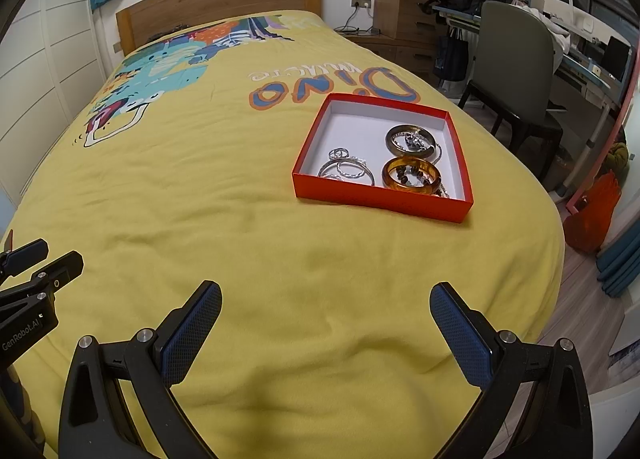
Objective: Organize jewelry
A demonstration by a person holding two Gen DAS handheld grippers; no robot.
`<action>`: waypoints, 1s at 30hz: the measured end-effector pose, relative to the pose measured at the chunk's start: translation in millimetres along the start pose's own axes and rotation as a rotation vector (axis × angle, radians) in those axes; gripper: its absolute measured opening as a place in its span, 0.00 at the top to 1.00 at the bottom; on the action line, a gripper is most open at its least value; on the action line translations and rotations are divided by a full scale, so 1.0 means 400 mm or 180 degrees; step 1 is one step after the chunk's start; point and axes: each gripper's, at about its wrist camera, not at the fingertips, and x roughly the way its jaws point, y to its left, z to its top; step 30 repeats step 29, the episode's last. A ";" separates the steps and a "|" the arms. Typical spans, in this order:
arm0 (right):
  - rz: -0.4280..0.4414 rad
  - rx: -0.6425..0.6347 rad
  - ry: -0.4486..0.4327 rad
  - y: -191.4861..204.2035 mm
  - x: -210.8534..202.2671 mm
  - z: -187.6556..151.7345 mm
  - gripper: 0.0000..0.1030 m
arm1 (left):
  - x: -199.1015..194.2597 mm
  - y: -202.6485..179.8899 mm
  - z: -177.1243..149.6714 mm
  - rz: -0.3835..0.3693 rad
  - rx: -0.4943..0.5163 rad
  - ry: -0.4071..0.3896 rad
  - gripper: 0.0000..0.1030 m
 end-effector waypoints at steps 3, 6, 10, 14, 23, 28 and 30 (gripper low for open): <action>0.0000 0.0002 0.0001 -0.001 -0.001 0.000 0.01 | 0.000 0.000 0.000 0.0000 0.0001 0.0003 0.44; 0.0001 0.0007 0.0006 0.001 -0.001 -0.005 0.01 | 0.000 0.000 0.000 -0.0001 0.0000 0.0001 0.44; 0.0002 0.0015 0.0008 0.001 0.000 -0.009 0.01 | 0.001 0.000 0.000 0.0001 -0.0003 0.0001 0.44; 0.0000 0.0020 0.0011 0.001 0.000 -0.012 0.01 | 0.000 -0.001 -0.002 0.0011 -0.0002 0.0000 0.44; 0.0002 0.0019 0.0011 0.001 0.003 -0.012 0.01 | 0.007 0.004 -0.014 0.0020 -0.0007 0.0011 0.44; 0.0003 0.0020 0.0014 0.001 0.003 -0.012 0.01 | 0.008 0.006 -0.015 0.0020 -0.0007 0.0012 0.44; 0.0003 0.0019 0.0015 0.001 0.003 -0.012 0.01 | 0.008 0.006 -0.015 0.0017 -0.0010 0.0014 0.44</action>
